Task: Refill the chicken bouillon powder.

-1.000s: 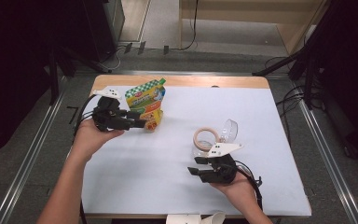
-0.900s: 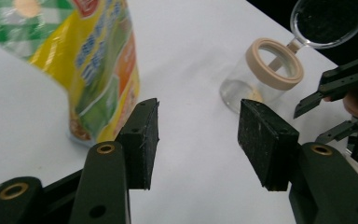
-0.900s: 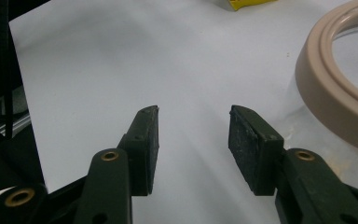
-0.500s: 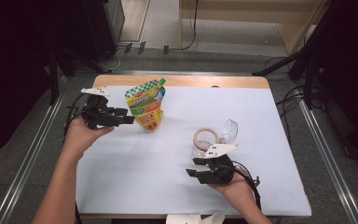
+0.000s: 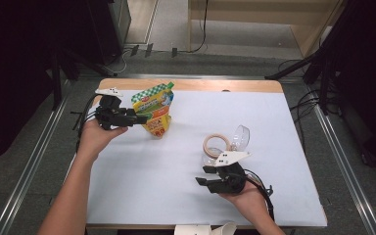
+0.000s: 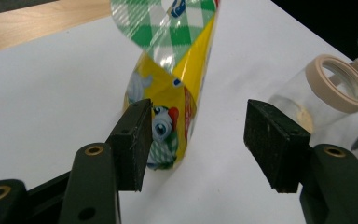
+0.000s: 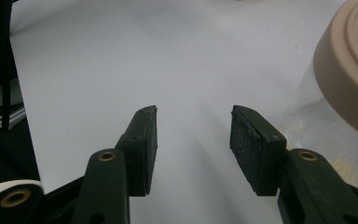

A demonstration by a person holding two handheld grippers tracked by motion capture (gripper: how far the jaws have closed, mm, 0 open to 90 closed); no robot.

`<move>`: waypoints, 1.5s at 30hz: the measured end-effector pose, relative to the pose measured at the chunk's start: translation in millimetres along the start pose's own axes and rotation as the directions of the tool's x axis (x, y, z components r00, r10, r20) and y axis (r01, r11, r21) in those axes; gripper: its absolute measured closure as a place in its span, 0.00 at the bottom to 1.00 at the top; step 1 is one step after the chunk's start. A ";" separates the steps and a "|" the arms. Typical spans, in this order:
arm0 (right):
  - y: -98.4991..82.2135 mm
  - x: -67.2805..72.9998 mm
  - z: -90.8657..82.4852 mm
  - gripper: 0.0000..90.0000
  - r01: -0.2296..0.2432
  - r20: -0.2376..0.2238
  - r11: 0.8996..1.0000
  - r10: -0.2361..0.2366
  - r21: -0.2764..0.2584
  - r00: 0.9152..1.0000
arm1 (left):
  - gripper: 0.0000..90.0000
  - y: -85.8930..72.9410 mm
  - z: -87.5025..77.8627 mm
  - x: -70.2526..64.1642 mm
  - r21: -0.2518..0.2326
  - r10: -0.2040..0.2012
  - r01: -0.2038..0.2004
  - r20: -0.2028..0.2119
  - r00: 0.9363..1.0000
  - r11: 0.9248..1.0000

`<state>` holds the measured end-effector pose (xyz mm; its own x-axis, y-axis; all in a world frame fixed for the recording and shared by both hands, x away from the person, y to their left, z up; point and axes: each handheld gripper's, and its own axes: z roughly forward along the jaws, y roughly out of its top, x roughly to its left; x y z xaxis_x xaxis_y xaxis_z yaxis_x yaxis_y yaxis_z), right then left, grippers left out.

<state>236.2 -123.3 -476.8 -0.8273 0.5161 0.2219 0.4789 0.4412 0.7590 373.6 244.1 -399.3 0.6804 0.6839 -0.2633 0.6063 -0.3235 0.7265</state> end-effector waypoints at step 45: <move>16.3 15.2 7.3 0.59 0.045 -0.013 0.998 -0.045 -0.052 0.999 | 1.00 19.0 12.5 -32.1 0.006 0.050 -0.050 0.008 0.999 0.999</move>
<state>233.6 -102.9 -465.4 -0.8519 0.4860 0.1953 0.4257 0.4252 0.7987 368.4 207.9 -385.0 0.7133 0.6613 -0.2320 0.5739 -0.3611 0.7350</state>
